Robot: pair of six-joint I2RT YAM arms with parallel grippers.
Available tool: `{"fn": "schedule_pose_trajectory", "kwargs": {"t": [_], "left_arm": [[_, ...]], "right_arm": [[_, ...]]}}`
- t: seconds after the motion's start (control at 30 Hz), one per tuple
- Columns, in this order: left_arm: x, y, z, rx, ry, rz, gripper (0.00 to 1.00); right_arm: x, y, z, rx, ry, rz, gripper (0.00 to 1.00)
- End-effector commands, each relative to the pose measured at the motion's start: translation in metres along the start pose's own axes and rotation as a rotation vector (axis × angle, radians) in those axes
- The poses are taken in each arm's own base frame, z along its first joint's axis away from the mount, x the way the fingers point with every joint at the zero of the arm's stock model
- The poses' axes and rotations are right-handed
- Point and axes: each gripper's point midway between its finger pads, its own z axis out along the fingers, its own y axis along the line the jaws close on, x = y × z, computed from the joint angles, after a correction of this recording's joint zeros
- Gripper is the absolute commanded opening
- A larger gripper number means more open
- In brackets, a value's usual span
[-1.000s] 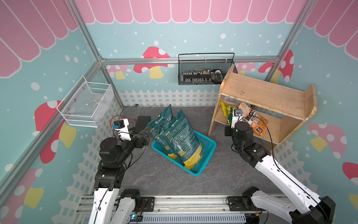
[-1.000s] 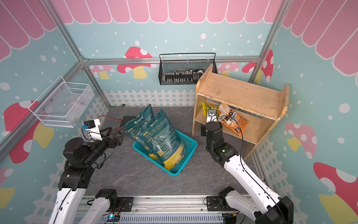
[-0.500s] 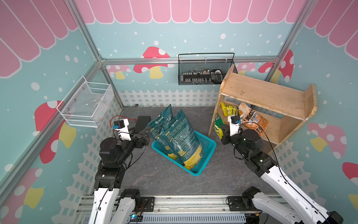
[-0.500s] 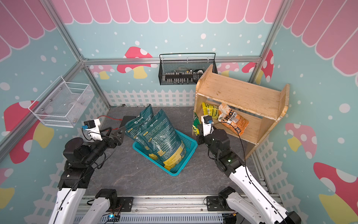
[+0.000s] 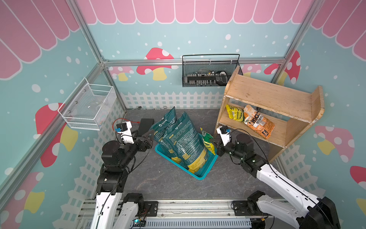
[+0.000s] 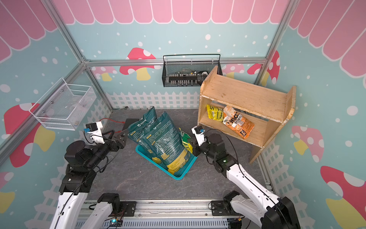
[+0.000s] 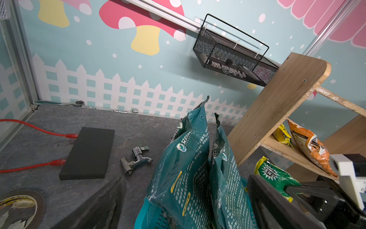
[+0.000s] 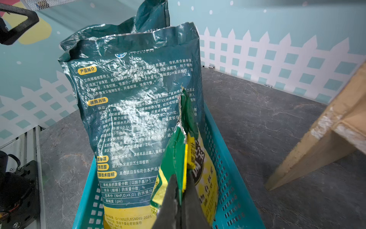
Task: Take down the fertilizer bag from the shelf
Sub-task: Place the fertilizer bag in the storage box.
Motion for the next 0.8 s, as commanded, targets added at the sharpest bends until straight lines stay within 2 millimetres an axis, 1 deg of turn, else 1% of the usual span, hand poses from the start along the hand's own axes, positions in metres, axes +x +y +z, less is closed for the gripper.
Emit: {"fn": "schedule_pose_trajectory", "kwargs": {"t": [0.0,0.1,0.17,0.27,0.37,0.43,0.47,0.5,0.6,0.7,0.77], "left_arm": [[0.001,0.000,0.000,0.007,-0.005,-0.001,0.99],[0.001,0.000,0.000,0.008,-0.004,-0.001,0.99],[0.002,0.000,0.000,0.009,-0.002,-0.002,0.99],[0.002,0.000,0.000,0.009,-0.003,0.000,0.99],[0.002,0.000,0.000,0.008,-0.003,-0.001,0.99],[0.002,0.000,0.000,0.009,-0.003,-0.001,0.99],[0.002,0.000,0.000,0.009,-0.001,-0.002,0.99],[0.002,-0.001,0.000,0.010,-0.001,-0.001,0.99],[0.001,-0.001,0.000,0.010,-0.004,-0.001,0.99],[0.002,0.000,0.000,0.010,-0.003,-0.002,0.99],[0.002,-0.001,0.000,0.011,-0.003,-0.001,0.99]], "right_arm": [[-0.021,0.005,0.008,-0.042,-0.098,-0.034,0.00],[-0.010,0.001,0.019,-0.046,-0.074,-0.022,0.00],[-0.003,-0.006,0.026,-0.021,-0.051,-0.016,0.00],[0.009,-0.025,0.034,0.061,-0.012,-0.009,0.00],[0.018,-0.045,0.037,0.156,0.024,-0.005,0.00],[0.021,-0.056,0.035,0.213,0.034,-0.003,0.02],[0.023,-0.062,0.034,0.249,0.039,-0.001,0.06],[0.024,-0.069,0.031,0.290,0.045,0.001,0.08],[0.025,-0.084,0.021,0.393,0.048,0.001,0.09],[0.025,-0.092,0.014,0.451,0.053,0.001,0.12],[0.026,-0.095,0.012,0.470,0.061,0.002,0.20]]}}
